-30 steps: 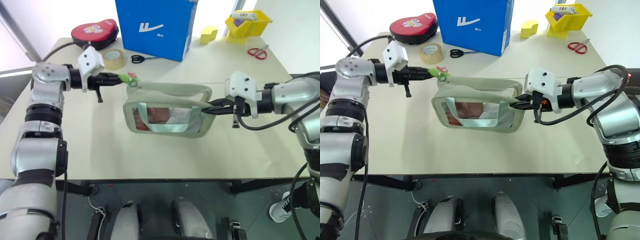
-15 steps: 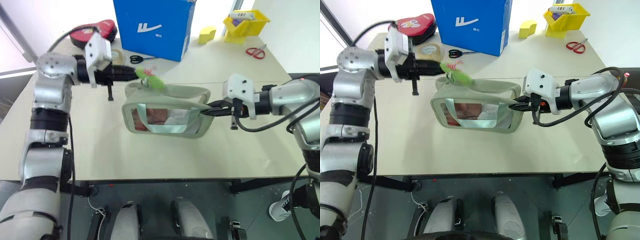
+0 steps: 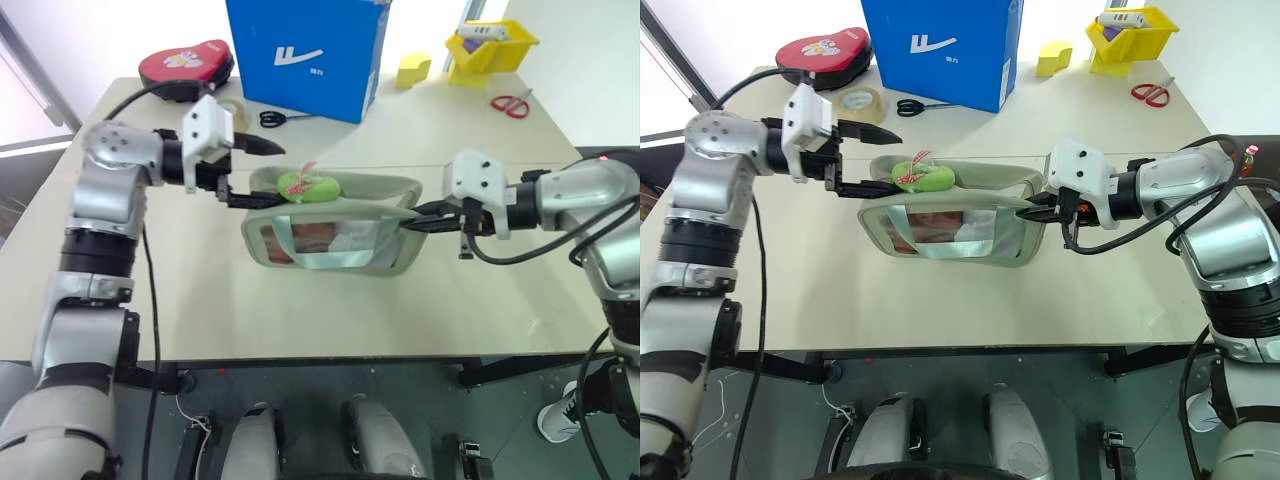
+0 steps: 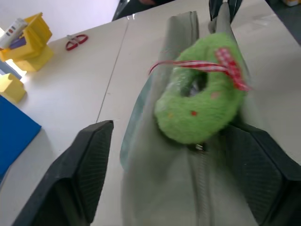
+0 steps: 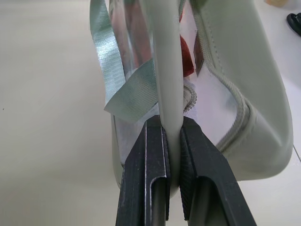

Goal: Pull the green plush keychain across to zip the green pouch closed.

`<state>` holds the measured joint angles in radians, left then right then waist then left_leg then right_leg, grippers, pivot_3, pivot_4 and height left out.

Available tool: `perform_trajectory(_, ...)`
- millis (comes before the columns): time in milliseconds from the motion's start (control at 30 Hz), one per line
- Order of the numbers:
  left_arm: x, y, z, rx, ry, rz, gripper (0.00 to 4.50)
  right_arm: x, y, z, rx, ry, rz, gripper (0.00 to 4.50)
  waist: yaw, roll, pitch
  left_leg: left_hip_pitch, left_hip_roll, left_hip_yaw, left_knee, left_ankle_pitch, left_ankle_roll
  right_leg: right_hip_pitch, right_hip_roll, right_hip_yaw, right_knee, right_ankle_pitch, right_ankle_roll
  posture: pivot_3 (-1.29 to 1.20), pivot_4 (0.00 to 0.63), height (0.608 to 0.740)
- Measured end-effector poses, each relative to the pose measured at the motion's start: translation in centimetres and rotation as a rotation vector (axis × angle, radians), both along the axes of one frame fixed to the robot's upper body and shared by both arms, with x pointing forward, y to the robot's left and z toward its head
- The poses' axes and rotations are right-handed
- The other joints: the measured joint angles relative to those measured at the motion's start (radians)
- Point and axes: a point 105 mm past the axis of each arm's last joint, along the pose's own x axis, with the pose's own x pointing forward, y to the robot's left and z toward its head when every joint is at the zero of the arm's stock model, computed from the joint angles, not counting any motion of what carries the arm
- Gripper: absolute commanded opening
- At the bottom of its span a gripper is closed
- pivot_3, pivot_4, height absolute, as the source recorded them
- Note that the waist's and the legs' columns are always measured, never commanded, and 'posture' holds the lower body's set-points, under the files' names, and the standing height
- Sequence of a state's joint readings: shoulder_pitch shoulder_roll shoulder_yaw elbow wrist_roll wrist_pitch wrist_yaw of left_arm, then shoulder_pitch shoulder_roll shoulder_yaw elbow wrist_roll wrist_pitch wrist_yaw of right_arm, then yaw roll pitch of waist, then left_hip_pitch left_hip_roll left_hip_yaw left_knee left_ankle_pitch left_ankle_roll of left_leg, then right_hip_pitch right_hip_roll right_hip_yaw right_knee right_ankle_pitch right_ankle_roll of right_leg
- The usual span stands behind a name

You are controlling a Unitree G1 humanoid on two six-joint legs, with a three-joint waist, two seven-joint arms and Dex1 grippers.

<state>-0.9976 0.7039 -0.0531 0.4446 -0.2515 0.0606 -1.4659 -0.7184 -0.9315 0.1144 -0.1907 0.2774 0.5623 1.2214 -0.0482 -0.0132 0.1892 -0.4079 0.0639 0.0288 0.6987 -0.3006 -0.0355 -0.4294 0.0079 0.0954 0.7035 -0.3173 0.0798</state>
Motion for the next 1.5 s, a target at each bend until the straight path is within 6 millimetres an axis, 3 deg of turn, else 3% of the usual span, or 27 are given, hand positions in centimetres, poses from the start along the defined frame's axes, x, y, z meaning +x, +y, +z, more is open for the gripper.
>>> perform_trajectory(133, 0.2, 3.9, 0.3, 0.046, 0.017, 0.103, 4.0, 0.4, 0.0, 0.2, 0.001, -0.006, -0.01, 0.0, 0.002, 0.0, 0.0, 0.0, 0.0, 0.001, 0.0, 0.0, 0.0, 0.0, 0.0, 0.0, 0.0, 0.0, 0.0, 0.0, 0.15, 0.737)
perform_trajectory(267, 0.4, 5.8, 1.1, 0.022, 0.022, 0.168, 4.0, 0.8, 0.1, 0.4, -0.004, -0.017, -0.016, 0.0, 0.004, 0.0, 0.0, 0.0, 0.0, 0.002, 0.0, 0.0, 0.0, 0.0, 0.0, 0.0, 0.0, 0.0, 0.0, 0.0, 0.15, 0.737)
perform_trajectory(433, -1.6, 5.0, 1.2, -0.053, 0.11, 0.084, 4.0, 1.0, 0.3, 0.2, -0.006, -0.015, -0.012, 0.0, 0.0, 0.0, 0.0, 0.0, 0.001, 0.001, 0.0, 0.0, 0.0, 0.0, 0.0, 0.0, 0.0, 0.0, 0.0, 0.0, 0.15, 0.737)
perform_trajectory(633, -3.9, 3.2, -1.9, -0.074, 0.235, 0.014, 4.0, 1.1, 0.3, 0.1, -0.003, -0.01, -0.012, 0.0, 0.0, 0.0, 0.0, 0.0, 0.001, -0.001, 0.0, 0.0, 0.0, 0.0, 0.0, 0.0, 0.001, 0.0, 0.0, 0.0, 0.15, 0.737)
perform_trajectory(733, -3.6, 2.5, -3.0, -0.061, 0.244, 0.03, 3.21, 1.1, 0.4, 0.2, -0.007, -0.013, -0.012, 0.0, 0.003, 0.0, 0.0, 0.0, 0.0, -0.001, 0.001, 0.0, 0.0, 0.0, 0.0, 0.0, 0.001, 0.0, 0.0, 0.0, 0.15, 0.737)
perform_trajectory(933, -3.1, 1.9, -3.4, -0.057, 0.219, 0.054, 0.15, 1.1, 0.4, 0.2, -0.009, -0.011, -0.011, 0.0, 0.003, 0.0, 0.0, 0.0, 0.0, 0.0, 0.0, 0.0, 0.0, 0.0, 0.0, 0.0, 0.001, 0.0, 0.0, 0.0, 0.15, 0.737)
perform_trajectory(1167, -3.0, 1.8, -3.4, -0.041, 0.205, 0.052, 0.06, 1.1, 0.3, 0.2, -0.008, -0.008, -0.014, 0.0, 0.004, 0.0, 0.0, 0.0, 0.0, 0.001, 0.0, 0.0, 0.0, 0.0, 0.0, 0.0, 0.001, 0.0, 0.0, 0.0, 0.15, 0.737)
perform_trajectory(1200, -3.0, 1.8, -3.4, -0.04, 0.204, 0.051, 0.0, 1.1, 0.3, 0.2, -0.007, -0.002, -0.016, 0.82, 0.004, 0.0, 0.0, 0.0, 0.0, 0.001, 0.0, 0.0, 0.0, 0.0, 0.0, 0.0, 0.001, 0.0, 0.0, 0.0, 0.15, 0.737)
perform_trajectory(1233, -3.0, 1.6, -3.3, -0.039, 0.202, 0.048, 0.0, 1.0, 0.2, 0.1, -0.007, 0.01, -0.014, 1.11, 0.004, 0.0, 0.0, 0.0, 0.0, 0.001, 0.0, 0.0, 0.0, 0.0, 0.0, 0.0, 0.001, 0.0, 0.0, 0.0, 0.15, 0.737)
perform_trajectory(1433, -2.8, 1.3, -3.3, -0.037, 0.194, 0.038, 0.0, -0.1, -1.1, 0.8, 0.008, 0.031, 0.012, 4.18, 0.012, 0.0, 0.0, 0.0, -0.001, 0.001, 0.0, 0.0, 0.0, 0.0, -0.001, 0.0, -0.001, 0.0, 0.0, 0.0, 0.15, 0.737)
perform_trajectory(1467, -2.8, 1.3, -3.3, -0.037, 0.193, 0.038, 0.0, -0.3, -1.5, 1.5, 0.014, 0.007, 0.017, 4.46, 0.011, 0.0, 0.0, 0.0, -0.001, 0.001, 0.0, 0.0, 0.0, 0.0, -0.001, 0.0, -0.001, 0.0, 0.0, 0.0, 0.15, 0.737)
perform_trajectory(1500, -2.8, 1.3, -3.3, -0.036, 0.193, 0.039, 0.0, -0.6, -1.8, 2.2, 0.026, -0.019, 0.029, 4.46, 0.011, 0.0, 0.0, 0.0, -0.001, 0.001, 0.0, 0.0, 0.0, 0.0, -0.001, 0.0, -0.001, 0.0, 0.0, 0.0, 0.15, 0.737)
